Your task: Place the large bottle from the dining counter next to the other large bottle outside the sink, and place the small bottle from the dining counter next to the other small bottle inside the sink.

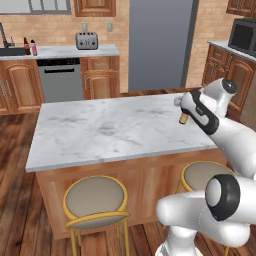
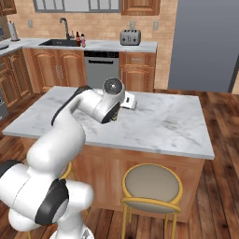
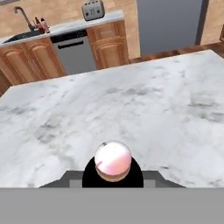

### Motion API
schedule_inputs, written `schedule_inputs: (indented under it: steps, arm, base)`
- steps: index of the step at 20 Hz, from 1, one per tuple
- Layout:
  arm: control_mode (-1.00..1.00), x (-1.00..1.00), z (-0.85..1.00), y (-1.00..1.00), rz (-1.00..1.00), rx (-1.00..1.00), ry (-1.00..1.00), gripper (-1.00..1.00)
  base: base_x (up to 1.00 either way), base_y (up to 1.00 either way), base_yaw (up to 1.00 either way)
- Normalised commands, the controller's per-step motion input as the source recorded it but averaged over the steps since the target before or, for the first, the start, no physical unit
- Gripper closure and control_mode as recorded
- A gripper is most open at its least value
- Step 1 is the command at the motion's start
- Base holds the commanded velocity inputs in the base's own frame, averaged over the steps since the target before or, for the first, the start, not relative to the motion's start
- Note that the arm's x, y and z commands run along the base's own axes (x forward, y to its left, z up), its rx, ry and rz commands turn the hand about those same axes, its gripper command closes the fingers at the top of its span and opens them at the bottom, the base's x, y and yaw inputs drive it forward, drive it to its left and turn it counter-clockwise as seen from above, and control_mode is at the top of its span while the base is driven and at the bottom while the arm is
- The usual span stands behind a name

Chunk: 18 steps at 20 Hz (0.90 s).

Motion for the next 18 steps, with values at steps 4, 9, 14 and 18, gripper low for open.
schedule_inputs:
  steps: [4,9,14,18]
  arm:
    - [-1.00,-0.47,-0.24,0.31,0.21,-0.18,-0.07,1.00]
    - [-1.00,-0.38,-0.20,0.34,0.20,-0.24,-0.09,1.00]
    - [-1.00,-0.43,-0.10,0.24,0.14,-0.18,-0.07,1.00]
    - [-1.00,-0.35,0.00,0.00,0.04,-0.06,-0.01,1.00]
  base:
    - [0.00,0.00,0.00]
    - [0.00,0.00,0.00]
    - [0.00,0.00,0.00]
    - [0.00,0.00,0.00]
